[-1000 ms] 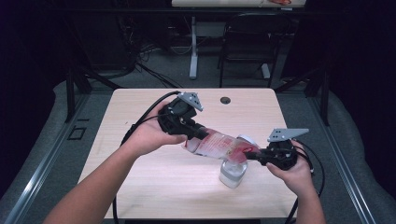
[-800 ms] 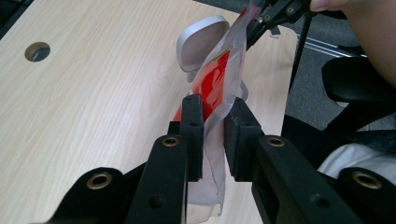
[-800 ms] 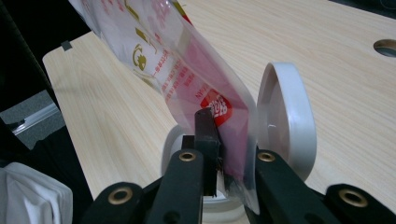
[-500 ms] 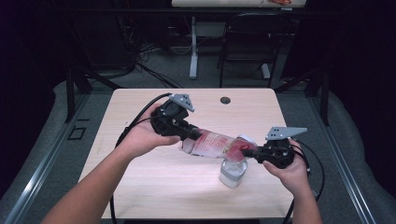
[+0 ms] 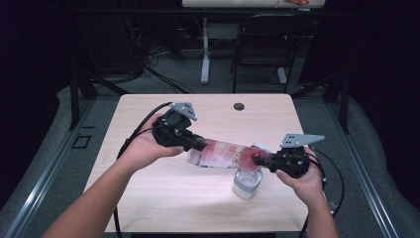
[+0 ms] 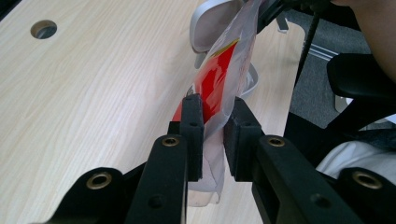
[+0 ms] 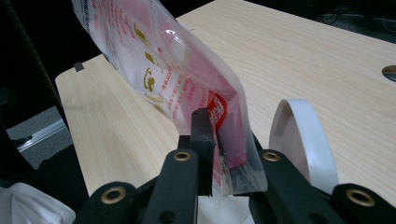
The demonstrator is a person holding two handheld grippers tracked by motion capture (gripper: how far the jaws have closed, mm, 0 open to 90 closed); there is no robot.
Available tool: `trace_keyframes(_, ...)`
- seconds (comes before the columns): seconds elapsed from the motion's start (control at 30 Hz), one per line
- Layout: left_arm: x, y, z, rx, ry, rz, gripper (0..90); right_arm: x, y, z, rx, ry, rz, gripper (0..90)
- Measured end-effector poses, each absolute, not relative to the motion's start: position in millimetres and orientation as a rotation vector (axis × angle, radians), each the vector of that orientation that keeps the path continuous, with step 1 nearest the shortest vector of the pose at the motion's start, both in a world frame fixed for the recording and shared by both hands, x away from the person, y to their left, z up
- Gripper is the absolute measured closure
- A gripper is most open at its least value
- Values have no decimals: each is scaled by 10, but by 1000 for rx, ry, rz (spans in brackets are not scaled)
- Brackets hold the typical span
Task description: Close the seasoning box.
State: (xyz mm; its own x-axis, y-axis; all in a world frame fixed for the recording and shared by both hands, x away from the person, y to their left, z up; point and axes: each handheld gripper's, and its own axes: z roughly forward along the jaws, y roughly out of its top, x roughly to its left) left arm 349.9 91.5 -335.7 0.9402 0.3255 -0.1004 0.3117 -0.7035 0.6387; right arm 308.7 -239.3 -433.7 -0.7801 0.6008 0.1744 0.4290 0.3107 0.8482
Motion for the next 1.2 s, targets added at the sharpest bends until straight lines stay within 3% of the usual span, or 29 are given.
trace_keyframes(1.2, 3551, 1155, -3555, 2341, 504, -30, 787, 3206, -2361, -4550, 961, 2526, 1484, 777)
